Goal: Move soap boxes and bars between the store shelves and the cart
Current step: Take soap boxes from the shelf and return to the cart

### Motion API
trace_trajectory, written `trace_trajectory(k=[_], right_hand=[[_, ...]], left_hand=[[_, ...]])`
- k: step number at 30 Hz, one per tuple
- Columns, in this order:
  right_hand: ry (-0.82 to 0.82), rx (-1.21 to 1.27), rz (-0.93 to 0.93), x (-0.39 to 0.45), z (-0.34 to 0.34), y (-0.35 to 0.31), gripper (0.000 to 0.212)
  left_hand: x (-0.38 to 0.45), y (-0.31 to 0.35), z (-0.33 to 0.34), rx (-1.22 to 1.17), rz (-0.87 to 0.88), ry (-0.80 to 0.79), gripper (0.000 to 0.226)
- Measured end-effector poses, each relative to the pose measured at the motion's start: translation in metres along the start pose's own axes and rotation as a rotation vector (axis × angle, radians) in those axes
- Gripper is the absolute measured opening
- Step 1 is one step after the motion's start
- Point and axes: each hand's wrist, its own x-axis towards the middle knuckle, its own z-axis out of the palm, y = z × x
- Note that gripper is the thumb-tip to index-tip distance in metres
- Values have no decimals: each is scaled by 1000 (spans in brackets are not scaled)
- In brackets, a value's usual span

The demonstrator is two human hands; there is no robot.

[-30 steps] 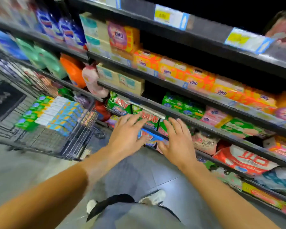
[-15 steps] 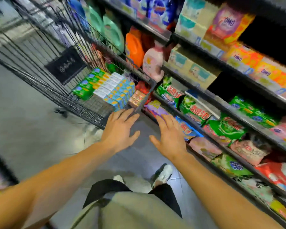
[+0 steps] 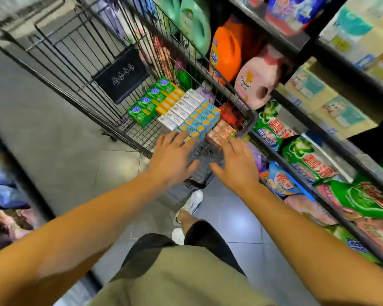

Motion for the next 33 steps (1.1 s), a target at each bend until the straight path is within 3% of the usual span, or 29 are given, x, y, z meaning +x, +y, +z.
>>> trace_trajectory(k=[12,24,33], right_hand=[[-202,96,173,95,34,8,80],[-268,246,566,164,104,10,84],[-104,356,826,203,174,32,77]], left_hand=[[101,-67,30,-15,65,-214,70],[203,-126,111,-76,283,-378,64],[250,-149,173,-119,462,-395,71]])
